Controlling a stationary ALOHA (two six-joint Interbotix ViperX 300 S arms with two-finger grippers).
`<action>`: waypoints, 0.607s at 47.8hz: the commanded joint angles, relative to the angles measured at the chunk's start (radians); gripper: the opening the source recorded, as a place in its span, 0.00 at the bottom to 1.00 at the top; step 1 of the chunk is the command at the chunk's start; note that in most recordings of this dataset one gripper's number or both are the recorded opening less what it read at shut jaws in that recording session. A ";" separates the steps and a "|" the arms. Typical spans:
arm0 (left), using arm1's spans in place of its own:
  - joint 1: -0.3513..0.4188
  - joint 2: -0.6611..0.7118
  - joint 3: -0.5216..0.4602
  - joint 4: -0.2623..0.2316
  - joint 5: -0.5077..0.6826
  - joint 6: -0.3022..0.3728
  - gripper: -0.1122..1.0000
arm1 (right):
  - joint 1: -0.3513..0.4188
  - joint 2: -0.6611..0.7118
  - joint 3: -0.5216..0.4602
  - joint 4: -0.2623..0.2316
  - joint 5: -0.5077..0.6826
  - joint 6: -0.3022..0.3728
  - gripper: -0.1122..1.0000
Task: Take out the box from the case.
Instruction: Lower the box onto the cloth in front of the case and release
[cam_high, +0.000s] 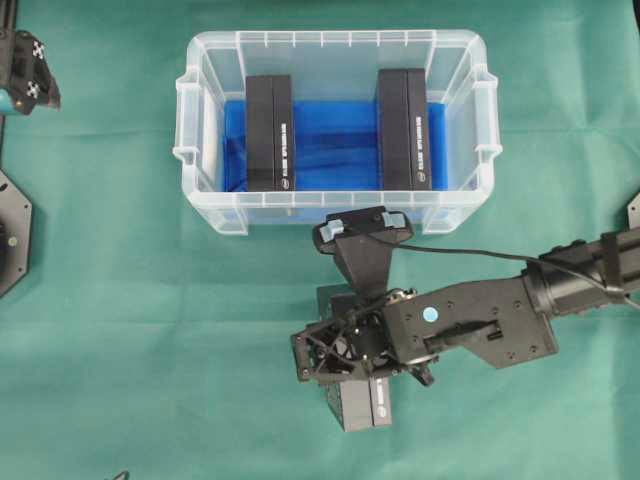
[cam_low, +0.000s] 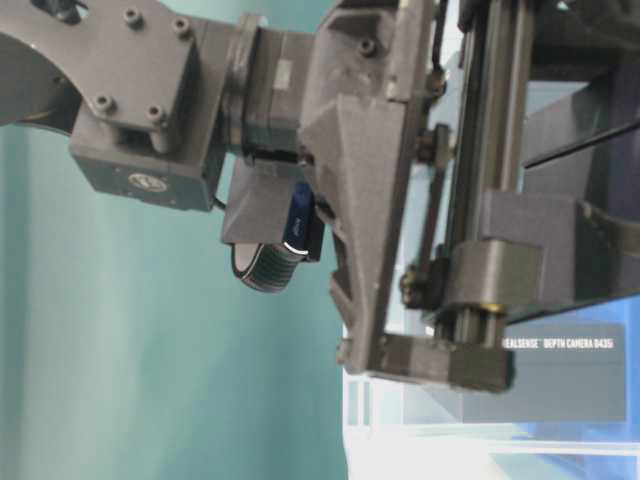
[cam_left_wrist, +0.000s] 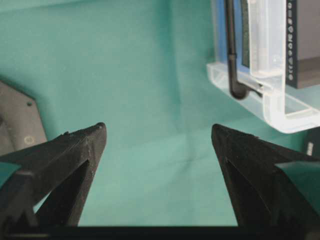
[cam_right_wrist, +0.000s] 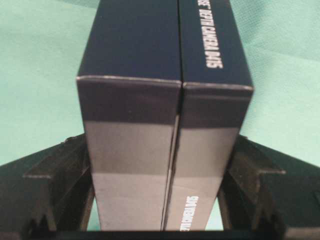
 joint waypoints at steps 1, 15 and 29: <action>-0.002 0.000 -0.011 0.000 -0.003 0.000 0.92 | -0.002 -0.054 -0.014 -0.005 -0.006 0.002 0.73; 0.000 -0.003 -0.009 0.000 -0.003 0.002 0.92 | -0.002 -0.054 -0.015 -0.003 -0.006 0.008 0.89; -0.002 -0.003 -0.009 0.000 -0.005 0.003 0.92 | -0.002 -0.055 -0.018 -0.003 -0.006 0.014 0.89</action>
